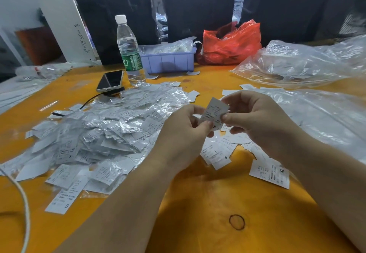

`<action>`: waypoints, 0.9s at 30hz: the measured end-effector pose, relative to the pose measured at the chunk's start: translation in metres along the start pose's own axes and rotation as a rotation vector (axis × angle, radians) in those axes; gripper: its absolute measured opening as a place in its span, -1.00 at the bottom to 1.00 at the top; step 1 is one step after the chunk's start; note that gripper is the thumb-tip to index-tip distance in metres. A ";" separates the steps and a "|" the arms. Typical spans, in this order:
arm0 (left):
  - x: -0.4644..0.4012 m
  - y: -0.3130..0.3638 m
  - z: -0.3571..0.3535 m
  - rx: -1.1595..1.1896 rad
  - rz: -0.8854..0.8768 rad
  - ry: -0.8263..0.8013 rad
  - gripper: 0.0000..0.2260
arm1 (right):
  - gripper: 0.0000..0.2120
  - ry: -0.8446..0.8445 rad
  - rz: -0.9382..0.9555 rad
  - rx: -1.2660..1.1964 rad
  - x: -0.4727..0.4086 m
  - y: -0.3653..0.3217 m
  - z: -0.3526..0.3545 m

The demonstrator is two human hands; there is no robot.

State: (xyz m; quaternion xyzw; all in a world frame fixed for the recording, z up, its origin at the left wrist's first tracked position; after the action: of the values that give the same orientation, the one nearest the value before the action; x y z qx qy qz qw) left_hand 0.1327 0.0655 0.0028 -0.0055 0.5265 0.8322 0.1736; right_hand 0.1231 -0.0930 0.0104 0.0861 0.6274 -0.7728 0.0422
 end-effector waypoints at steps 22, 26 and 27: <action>-0.003 -0.011 0.010 -0.218 0.128 0.074 -0.83 | -0.86 0.177 0.069 -0.029 -0.002 0.000 0.014; -0.001 -0.007 0.014 -0.289 0.082 0.134 -0.72 | -0.87 0.113 0.129 0.045 0.001 -0.004 0.007; -0.001 -0.005 0.013 -0.271 0.048 0.127 -0.73 | -0.89 0.089 0.137 0.038 0.001 -0.005 0.004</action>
State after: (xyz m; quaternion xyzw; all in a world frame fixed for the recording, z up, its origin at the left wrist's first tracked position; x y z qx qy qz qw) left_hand 0.1375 0.0784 0.0048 -0.0691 0.4192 0.8976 0.1177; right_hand 0.1206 -0.0963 0.0155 0.1640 0.6064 -0.7753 0.0653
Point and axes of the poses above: each hand's wrist, its own x-axis away from the middle knuckle, its own z-axis out of the back of the hand, y = z × x, the point moved 5 cm from there along -x, towards the middle knuckle, and after that the axes turned 2 degrees about -y, right-handed, at the moved point
